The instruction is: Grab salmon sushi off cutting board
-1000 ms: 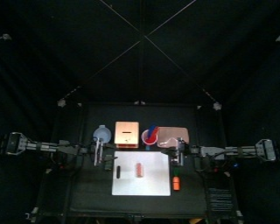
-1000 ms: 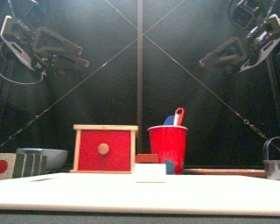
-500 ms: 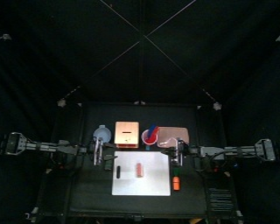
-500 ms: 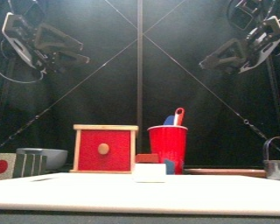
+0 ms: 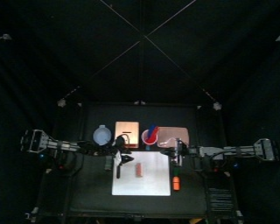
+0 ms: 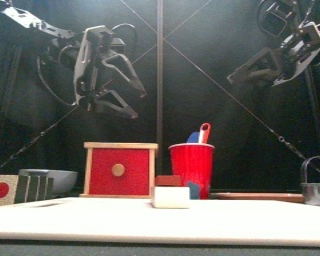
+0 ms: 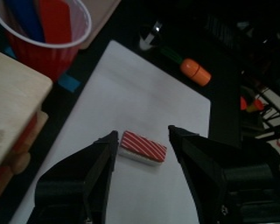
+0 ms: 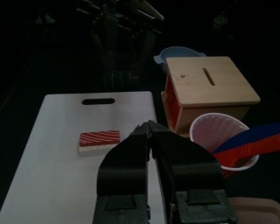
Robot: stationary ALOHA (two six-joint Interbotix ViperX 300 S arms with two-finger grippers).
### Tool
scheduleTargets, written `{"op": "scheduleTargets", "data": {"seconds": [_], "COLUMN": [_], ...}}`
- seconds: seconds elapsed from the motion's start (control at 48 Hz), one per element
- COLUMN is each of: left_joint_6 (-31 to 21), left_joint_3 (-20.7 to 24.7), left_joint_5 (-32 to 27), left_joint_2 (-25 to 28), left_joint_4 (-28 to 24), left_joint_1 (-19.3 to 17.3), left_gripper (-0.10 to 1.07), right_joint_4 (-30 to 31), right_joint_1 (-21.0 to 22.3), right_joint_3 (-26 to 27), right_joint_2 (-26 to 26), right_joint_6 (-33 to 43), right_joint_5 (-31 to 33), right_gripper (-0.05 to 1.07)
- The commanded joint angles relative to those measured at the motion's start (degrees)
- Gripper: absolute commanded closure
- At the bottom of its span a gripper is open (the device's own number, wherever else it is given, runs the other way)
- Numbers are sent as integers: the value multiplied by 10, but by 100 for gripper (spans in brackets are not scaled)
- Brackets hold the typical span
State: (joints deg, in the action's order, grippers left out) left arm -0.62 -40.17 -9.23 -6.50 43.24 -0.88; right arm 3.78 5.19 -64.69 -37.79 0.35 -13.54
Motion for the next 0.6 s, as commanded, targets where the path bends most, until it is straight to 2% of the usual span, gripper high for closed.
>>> {"op": "scheduleTargets", "data": {"seconds": [0.0, 0.146, 0.271, 0.375, 0.479, 0.542, 0.583], "left_joint_6": [-1, -2, -2, -2, -8, -35, -70], "left_joint_3": [21, 34, 53, 41, 57, 83, 109], "left_joint_5": [-9, -7, -14, -45, -135, -207, -261], "left_joint_2": [12, 48, 60, 59, 63, 74, 87], "left_joint_4": [55, 156, 193, 177, 126, 76, 19], "left_joint_1": [-7, -9, -7, -17, -53, -64, -68], "left_gripper": [12, 12, 13, 15, 21, 25, 29], "right_joint_4": [0, 0, 0, 1, 10, 11, 11], "right_joint_1": [1, 1, 1, 1, 2, 2, 2], "right_joint_3": [7, 2, -4, -5, -4, -4, -4], "right_joint_2": [-2, -3, -2, -2, -2, -2, -3], "right_joint_6": [-1, -1, -4, -6, -2, -2, -1], "right_joint_5": [4, 21, 30, 35, 38, 38, 38], "right_gripper": [101, 101, 101, 101, 101, 101, 101]}}
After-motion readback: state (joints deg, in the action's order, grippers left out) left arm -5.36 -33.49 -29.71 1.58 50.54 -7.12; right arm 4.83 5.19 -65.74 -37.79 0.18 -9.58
